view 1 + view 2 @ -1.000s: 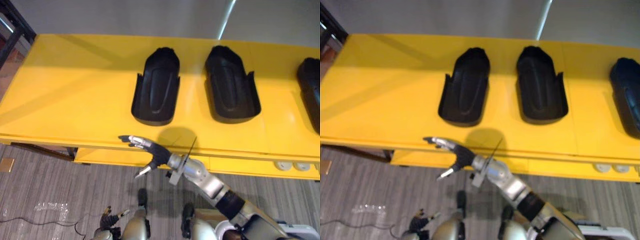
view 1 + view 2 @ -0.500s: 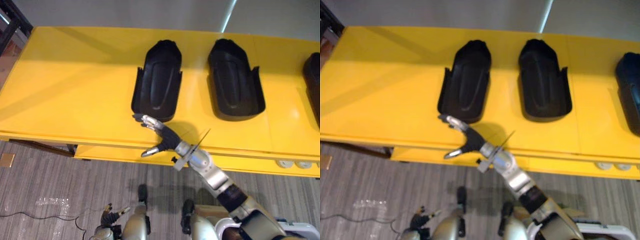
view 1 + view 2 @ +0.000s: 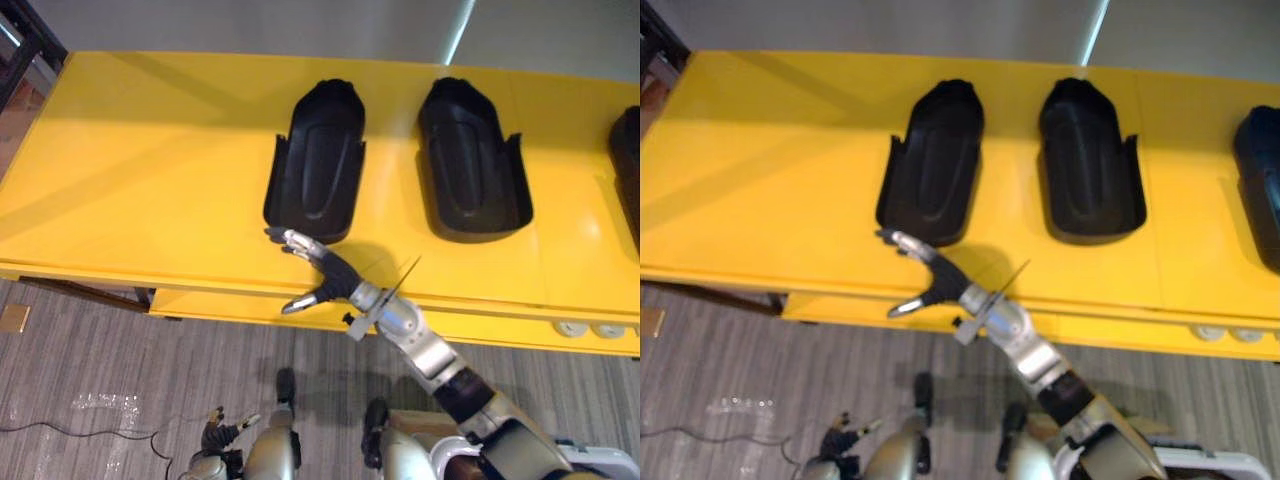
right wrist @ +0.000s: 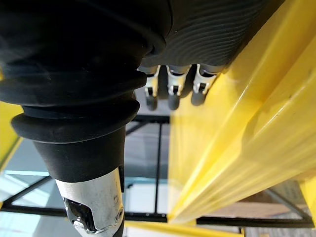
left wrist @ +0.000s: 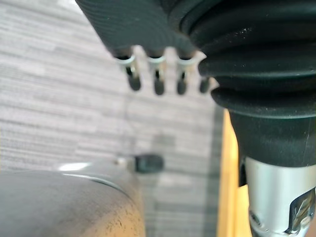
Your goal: Walk over and take plastic housings, then place them on the shelf
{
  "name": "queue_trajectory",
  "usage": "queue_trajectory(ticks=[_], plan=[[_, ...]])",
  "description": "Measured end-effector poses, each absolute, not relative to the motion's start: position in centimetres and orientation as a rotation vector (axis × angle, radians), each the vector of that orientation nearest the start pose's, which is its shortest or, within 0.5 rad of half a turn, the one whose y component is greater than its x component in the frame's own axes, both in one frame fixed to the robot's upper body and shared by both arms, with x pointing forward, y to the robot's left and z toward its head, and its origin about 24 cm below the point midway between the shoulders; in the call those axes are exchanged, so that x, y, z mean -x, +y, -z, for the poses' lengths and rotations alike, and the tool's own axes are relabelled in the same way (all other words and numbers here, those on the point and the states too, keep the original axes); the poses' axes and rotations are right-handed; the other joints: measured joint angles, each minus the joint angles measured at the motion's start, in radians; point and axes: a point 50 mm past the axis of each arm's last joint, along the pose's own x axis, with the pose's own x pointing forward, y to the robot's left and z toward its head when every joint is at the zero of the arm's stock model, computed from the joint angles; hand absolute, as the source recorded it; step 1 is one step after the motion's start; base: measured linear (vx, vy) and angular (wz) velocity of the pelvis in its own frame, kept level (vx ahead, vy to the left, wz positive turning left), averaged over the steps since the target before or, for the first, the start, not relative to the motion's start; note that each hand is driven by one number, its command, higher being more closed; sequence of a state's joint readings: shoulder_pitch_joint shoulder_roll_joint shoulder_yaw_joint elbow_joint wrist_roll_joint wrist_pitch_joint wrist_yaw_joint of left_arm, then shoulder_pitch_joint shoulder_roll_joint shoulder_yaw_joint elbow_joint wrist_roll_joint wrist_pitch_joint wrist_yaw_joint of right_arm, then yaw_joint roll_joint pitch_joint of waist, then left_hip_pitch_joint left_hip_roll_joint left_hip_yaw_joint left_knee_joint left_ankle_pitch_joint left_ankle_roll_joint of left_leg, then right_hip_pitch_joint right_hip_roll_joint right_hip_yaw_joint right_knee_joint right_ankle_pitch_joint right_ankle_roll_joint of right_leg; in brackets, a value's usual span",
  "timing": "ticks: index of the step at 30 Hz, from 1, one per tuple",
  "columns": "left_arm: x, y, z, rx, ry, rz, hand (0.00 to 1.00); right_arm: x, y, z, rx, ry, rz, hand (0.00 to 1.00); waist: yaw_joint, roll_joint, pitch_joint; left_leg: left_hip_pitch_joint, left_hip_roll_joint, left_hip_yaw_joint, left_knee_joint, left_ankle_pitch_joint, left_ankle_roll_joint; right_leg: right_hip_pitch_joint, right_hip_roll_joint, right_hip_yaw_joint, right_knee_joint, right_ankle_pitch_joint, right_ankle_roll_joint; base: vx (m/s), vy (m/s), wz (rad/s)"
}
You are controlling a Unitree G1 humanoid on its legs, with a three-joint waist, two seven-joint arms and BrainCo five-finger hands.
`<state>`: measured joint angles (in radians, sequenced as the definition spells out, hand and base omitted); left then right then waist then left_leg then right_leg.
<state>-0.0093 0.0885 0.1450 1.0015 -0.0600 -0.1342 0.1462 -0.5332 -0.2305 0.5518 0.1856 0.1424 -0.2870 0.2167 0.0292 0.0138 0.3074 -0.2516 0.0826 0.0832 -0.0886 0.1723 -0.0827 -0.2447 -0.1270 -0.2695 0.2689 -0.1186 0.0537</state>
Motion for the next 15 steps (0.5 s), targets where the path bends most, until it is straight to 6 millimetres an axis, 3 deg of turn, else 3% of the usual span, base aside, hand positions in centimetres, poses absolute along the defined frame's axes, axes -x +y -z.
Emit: queue_trajectory(ticks=[15], plan=[[-14.92,20.71,13.70,-0.023,0.841,-0.344,0.00,-29.93,-2.40,-13.97,0.329,-0.545,-0.774,0.00,0.007,0.017,0.010,-0.011,-0.002,-0.019,0.000,0.006,-0.004,-0.008,-0.004,-0.016,0.019,-0.011,-0.002,0.00,-0.002,0.03]])
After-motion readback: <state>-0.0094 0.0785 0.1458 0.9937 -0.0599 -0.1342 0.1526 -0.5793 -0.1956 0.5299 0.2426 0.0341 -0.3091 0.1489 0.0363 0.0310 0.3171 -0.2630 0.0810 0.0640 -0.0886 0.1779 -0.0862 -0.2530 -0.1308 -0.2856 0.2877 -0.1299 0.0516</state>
